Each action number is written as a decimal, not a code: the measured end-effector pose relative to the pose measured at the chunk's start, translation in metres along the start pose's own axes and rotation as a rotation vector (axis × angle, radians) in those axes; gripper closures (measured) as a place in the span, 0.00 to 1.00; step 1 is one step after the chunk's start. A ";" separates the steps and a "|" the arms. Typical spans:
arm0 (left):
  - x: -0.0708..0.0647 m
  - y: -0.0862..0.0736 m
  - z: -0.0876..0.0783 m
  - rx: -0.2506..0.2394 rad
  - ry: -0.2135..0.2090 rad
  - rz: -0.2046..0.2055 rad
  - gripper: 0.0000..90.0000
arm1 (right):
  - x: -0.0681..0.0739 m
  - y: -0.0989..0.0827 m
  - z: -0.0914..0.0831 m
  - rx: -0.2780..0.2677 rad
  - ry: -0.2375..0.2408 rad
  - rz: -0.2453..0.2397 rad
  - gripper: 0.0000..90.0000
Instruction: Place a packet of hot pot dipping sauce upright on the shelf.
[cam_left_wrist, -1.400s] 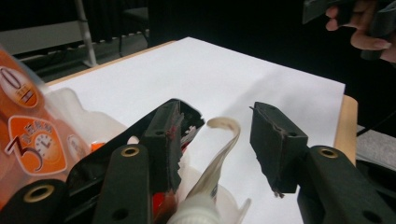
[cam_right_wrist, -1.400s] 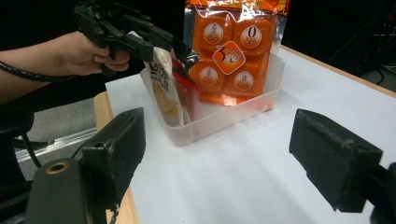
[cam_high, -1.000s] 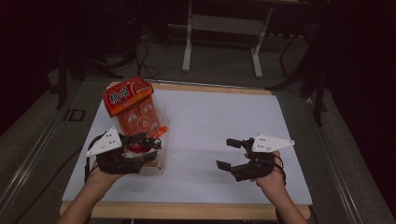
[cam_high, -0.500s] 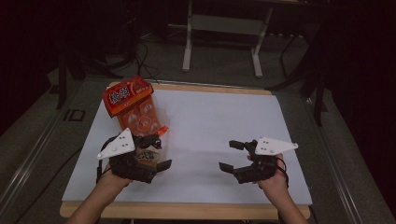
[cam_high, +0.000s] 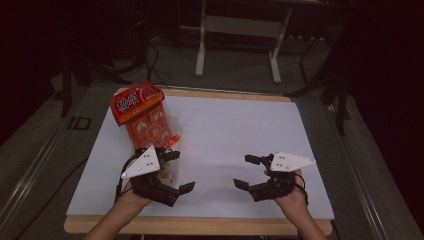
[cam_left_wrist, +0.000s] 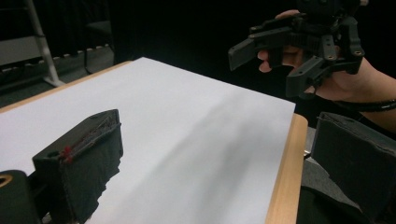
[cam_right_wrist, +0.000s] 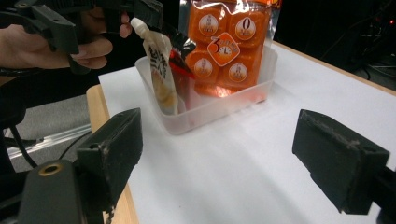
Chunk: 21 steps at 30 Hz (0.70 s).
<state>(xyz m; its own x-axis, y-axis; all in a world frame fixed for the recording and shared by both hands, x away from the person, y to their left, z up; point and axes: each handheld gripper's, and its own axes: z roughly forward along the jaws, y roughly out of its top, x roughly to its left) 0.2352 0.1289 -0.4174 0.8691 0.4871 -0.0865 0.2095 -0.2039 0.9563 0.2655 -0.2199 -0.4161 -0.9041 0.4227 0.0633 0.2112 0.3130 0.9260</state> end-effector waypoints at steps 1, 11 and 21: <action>-0.001 -0.002 0.001 -0.002 -0.007 -0.003 0.03 | 0.000 -0.001 0.000 0.002 0.001 0.000 0.18; -0.012 -0.019 0.013 0.032 -0.044 -0.007 0.03 | 0.000 -0.010 0.000 0.015 -0.008 0.010 0.17; -0.018 -0.042 0.018 0.056 -0.058 -0.035 0.03 | -0.001 -0.021 0.001 0.026 -0.035 0.018 0.16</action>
<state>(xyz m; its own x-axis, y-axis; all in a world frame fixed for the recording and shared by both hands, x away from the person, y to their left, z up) 0.2187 0.1134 -0.4609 0.8851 0.4449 -0.1368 0.2632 -0.2360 0.9354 0.2620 -0.2261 -0.4359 -0.8868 0.4574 0.0665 0.2371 0.3266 0.9149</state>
